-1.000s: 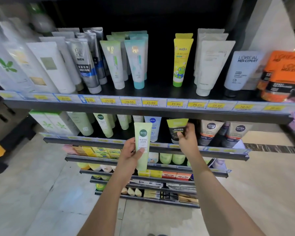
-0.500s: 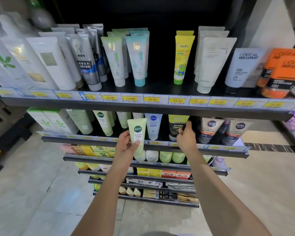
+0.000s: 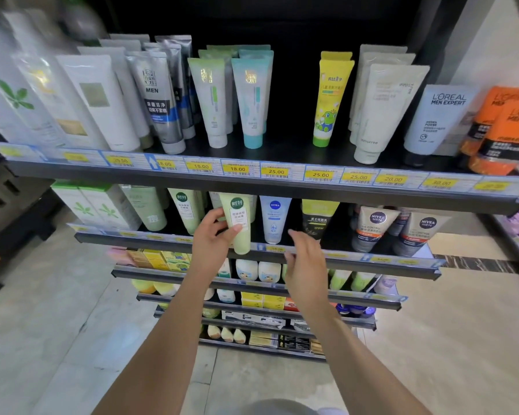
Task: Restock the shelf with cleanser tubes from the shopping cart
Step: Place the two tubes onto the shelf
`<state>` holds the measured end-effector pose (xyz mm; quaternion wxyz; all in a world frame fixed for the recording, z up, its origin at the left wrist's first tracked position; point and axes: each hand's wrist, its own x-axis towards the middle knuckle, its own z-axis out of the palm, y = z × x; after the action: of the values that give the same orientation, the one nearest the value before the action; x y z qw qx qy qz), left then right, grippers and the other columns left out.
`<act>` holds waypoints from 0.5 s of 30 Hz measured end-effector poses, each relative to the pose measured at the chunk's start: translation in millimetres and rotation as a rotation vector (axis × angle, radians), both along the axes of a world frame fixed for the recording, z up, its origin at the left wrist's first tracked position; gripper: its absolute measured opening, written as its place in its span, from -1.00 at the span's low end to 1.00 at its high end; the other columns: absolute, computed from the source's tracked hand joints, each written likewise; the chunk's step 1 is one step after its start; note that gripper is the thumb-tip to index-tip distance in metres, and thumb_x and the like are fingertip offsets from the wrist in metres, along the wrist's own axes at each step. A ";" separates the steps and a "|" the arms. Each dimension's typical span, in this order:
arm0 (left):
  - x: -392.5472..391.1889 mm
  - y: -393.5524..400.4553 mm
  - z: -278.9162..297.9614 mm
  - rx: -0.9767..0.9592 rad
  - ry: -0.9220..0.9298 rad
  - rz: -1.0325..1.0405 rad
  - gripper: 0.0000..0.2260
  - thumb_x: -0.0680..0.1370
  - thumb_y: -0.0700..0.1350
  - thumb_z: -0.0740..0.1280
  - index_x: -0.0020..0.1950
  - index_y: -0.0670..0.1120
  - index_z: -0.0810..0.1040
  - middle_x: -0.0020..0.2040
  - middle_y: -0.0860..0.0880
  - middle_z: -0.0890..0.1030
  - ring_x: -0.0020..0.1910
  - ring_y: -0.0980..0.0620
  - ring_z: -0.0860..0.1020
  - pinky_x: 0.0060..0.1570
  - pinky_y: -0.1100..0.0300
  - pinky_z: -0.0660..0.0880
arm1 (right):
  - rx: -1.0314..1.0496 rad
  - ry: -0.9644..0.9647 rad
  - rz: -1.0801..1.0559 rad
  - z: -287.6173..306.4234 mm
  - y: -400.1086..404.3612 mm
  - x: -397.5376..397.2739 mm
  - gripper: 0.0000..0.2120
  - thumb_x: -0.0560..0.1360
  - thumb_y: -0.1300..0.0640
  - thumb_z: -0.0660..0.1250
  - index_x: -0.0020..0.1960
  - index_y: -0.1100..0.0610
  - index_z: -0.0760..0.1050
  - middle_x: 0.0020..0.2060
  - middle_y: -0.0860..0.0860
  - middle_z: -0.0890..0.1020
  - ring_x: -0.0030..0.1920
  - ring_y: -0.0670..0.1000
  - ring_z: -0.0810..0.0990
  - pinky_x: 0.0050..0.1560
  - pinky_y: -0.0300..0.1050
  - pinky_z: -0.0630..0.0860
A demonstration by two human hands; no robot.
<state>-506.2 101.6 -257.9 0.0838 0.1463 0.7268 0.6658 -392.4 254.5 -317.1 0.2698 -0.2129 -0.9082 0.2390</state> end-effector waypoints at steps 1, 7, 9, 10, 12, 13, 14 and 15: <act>-2.4 1.8 1.2 -0.001 0.008 0.000 -0.71 0.55 -0.24 0.41 0.26 -0.07 0.53 0.09 0.06 0.68 0.05 0.17 0.64 -0.06 0.30 0.60 | 0.079 -0.079 0.025 -6.8 -0.1 -3.5 -0.54 0.55 0.18 0.36 0.43 0.12 0.40 0.30 0.04 0.53 0.34 0.07 0.46 0.40 0.02 0.38; -25.1 10.0 2.5 0.019 0.032 0.012 -0.68 0.52 -0.29 0.43 0.26 -0.14 0.52 0.13 -0.02 0.66 0.10 0.08 0.64 0.13 0.21 0.57 | 0.214 -0.251 0.118 -23.5 8.1 4.0 -0.37 0.41 0.22 0.47 0.45 0.14 0.39 0.33 0.05 0.51 0.38 0.09 0.41 0.51 0.03 0.23; -31.6 15.1 -1.6 -0.015 0.030 0.002 -0.68 0.52 -0.31 0.42 0.25 -0.15 0.50 0.13 -0.02 0.65 0.11 0.02 0.63 0.18 0.13 0.55 | 0.218 -0.271 0.127 -24.9 8.7 5.0 -0.33 0.42 0.22 0.45 0.49 0.14 0.34 0.39 0.05 0.46 0.43 0.10 0.36 0.55 0.04 0.14; -33.5 18.1 -4.1 -0.042 0.027 -0.005 -0.69 0.53 -0.32 0.41 0.25 -0.15 0.49 0.12 -0.02 0.63 0.11 0.01 0.62 0.19 0.12 0.55 | 0.208 -0.277 0.136 -25.2 9.1 5.2 -0.33 0.44 0.21 0.44 0.51 0.13 0.31 0.41 0.04 0.44 0.45 0.09 0.33 0.56 0.03 0.10; -36.2 23.7 -9.0 -0.092 0.026 -0.037 -0.71 0.53 -0.36 0.38 0.22 -0.14 0.48 0.10 -0.02 0.61 0.11 0.00 0.60 0.20 0.11 0.54 | 0.195 -0.292 0.161 -24.5 10.8 6.0 -0.33 0.48 0.19 0.41 0.54 0.11 0.26 0.44 0.03 0.40 0.48 0.08 0.28 0.58 0.01 0.04; -37.3 25.9 -11.7 -0.116 0.029 -0.061 -0.72 0.54 -0.37 0.36 0.20 -0.12 0.47 0.10 -0.02 0.61 0.12 -0.01 0.60 0.20 0.11 0.54 | 0.196 -0.302 0.173 -23.8 12.1 7.0 -0.32 0.49 0.19 0.41 0.55 0.10 0.24 0.46 0.03 0.38 0.50 0.08 0.27 0.58 0.00 0.02; -39.1 27.5 -15.4 -0.135 0.030 -0.081 -0.72 0.55 -0.38 0.34 0.18 -0.10 0.46 0.10 -0.03 0.61 0.14 -0.02 0.61 0.20 0.11 0.54 | 0.200 -0.305 0.183 -23.4 13.7 8.3 -0.31 0.49 0.20 0.41 0.56 0.10 0.23 0.47 0.04 0.38 0.50 0.09 0.26 0.58 0.00 0.00; -41.3 28.2 -18.7 -0.146 0.031 -0.091 -0.73 0.56 -0.38 0.32 0.18 -0.09 0.45 0.11 -0.03 0.61 0.15 -0.02 0.61 0.20 0.12 0.53 | 0.206 -0.303 0.192 -22.4 15.1 9.5 -0.31 0.49 0.21 0.41 0.56 0.11 0.23 0.47 0.04 0.37 0.50 0.09 0.26 0.58 -0.02 -0.01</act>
<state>-547.5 129.9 -276.6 0.1132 0.1830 0.7673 0.6040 -382.9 269.6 -339.5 0.1263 -0.1302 -0.9742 0.1346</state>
